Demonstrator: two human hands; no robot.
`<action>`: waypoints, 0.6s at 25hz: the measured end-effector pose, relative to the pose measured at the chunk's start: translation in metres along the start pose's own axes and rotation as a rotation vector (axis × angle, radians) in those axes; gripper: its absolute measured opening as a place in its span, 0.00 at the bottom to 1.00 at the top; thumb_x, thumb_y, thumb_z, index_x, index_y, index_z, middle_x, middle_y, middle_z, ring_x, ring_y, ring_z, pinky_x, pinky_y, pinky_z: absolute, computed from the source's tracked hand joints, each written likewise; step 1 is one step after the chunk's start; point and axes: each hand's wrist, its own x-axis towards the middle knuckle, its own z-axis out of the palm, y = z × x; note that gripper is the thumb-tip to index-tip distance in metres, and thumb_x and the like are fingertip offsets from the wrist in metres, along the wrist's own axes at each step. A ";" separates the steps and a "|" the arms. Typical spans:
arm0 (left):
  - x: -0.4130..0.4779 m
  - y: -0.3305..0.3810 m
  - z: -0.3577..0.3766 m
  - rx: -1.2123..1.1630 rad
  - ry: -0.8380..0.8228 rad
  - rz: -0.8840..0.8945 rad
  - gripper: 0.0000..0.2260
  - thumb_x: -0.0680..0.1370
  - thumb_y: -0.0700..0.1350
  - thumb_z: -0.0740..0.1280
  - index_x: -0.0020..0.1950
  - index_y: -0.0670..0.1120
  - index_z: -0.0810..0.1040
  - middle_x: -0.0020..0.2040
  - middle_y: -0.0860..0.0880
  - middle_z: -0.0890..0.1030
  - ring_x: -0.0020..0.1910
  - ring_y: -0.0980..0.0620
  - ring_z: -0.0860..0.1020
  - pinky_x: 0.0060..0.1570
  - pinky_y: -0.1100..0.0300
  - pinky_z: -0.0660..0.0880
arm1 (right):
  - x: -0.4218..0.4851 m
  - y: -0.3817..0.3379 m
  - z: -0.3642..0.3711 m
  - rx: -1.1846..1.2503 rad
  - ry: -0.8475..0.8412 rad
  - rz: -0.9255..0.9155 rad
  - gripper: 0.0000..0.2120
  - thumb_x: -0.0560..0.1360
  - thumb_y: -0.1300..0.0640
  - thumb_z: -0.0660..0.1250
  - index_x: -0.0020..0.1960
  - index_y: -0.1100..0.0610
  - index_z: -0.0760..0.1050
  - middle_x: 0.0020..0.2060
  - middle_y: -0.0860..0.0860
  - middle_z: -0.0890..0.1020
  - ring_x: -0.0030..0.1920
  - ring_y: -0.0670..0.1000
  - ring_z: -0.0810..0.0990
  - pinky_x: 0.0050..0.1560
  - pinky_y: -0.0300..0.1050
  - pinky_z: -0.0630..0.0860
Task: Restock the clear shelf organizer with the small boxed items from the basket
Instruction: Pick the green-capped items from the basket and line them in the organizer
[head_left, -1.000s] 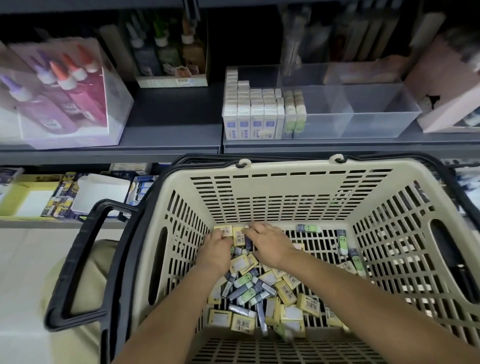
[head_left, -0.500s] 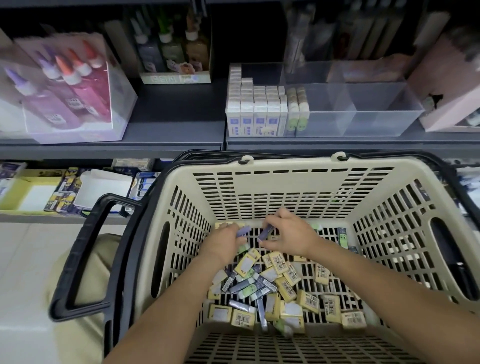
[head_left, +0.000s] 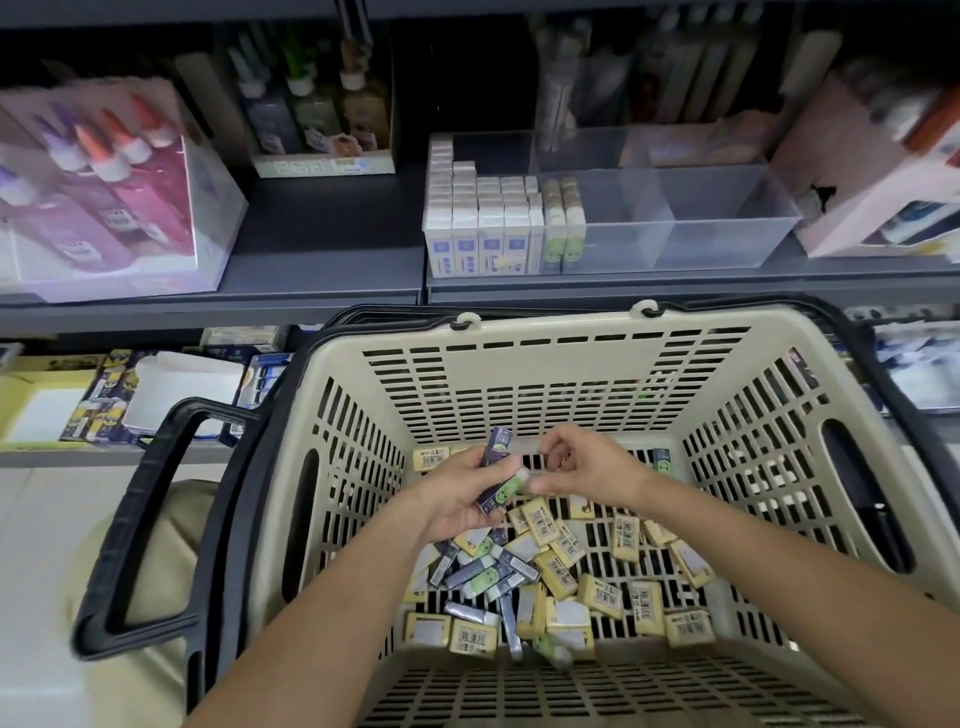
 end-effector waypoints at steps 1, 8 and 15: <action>0.001 0.000 0.000 -0.007 0.020 -0.006 0.10 0.74 0.45 0.69 0.53 0.44 0.74 0.39 0.48 0.77 0.35 0.53 0.74 0.28 0.64 0.72 | 0.000 0.011 -0.008 -0.122 0.049 0.045 0.20 0.67 0.43 0.72 0.52 0.50 0.72 0.44 0.44 0.76 0.45 0.46 0.76 0.43 0.39 0.73; 0.001 0.005 0.007 -0.024 0.074 0.027 0.05 0.76 0.44 0.67 0.49 0.45 0.73 0.40 0.48 0.73 0.35 0.53 0.72 0.27 0.64 0.71 | 0.007 0.067 -0.017 -0.838 0.181 0.180 0.16 0.76 0.52 0.61 0.64 0.52 0.69 0.60 0.50 0.74 0.57 0.52 0.76 0.52 0.48 0.76; -0.017 0.033 0.023 -0.016 -0.014 0.169 0.04 0.78 0.40 0.64 0.52 0.44 0.72 0.42 0.47 0.76 0.36 0.52 0.77 0.27 0.65 0.70 | 0.003 0.018 -0.035 -0.276 0.143 0.024 0.05 0.73 0.56 0.67 0.43 0.49 0.72 0.39 0.44 0.79 0.42 0.48 0.80 0.35 0.37 0.73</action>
